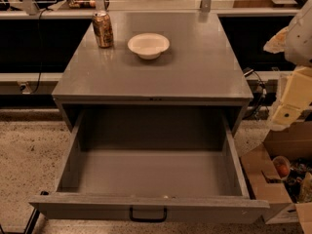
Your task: Close top drawer
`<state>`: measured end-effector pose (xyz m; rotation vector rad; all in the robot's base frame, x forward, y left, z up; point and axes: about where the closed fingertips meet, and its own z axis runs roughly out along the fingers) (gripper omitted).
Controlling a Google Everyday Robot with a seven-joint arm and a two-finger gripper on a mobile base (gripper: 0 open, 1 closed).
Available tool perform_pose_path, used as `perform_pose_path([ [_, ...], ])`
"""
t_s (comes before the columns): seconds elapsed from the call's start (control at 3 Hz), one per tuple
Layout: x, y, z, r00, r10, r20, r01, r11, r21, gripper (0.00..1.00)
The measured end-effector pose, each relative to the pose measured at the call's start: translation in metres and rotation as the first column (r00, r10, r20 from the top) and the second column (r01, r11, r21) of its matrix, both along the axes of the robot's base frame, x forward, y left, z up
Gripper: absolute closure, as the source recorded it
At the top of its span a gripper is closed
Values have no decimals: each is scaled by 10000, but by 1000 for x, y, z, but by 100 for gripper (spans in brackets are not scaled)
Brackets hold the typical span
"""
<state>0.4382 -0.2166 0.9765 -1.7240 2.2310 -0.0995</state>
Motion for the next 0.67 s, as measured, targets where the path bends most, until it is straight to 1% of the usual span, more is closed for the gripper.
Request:
perform_pose_path([
  [0.33,0,0,0,10000,0,0,0,10000,0,0],
  [0.67,-10,3,-20,9987,108,-498,-110,9999,-48,0],
])
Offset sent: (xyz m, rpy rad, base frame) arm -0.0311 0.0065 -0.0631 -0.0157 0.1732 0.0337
